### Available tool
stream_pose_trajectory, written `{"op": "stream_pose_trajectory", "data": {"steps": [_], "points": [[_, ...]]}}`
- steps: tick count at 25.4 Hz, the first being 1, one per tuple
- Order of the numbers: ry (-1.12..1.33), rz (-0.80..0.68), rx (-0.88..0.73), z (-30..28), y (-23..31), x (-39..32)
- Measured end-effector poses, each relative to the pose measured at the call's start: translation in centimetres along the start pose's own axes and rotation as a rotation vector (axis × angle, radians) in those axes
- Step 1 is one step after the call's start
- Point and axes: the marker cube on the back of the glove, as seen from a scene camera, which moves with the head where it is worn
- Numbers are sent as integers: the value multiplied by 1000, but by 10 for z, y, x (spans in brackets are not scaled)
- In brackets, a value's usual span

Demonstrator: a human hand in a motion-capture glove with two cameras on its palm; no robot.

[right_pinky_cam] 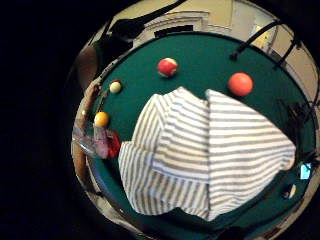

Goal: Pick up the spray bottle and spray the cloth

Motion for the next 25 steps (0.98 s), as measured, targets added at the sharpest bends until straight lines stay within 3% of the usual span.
{"op": "stream_pose_trajectory", "data": {"steps": [13, 25], "points": [[306, -53, -33, -74, -35, -32], [346, -19, -78, -91, -29, -28]]}}
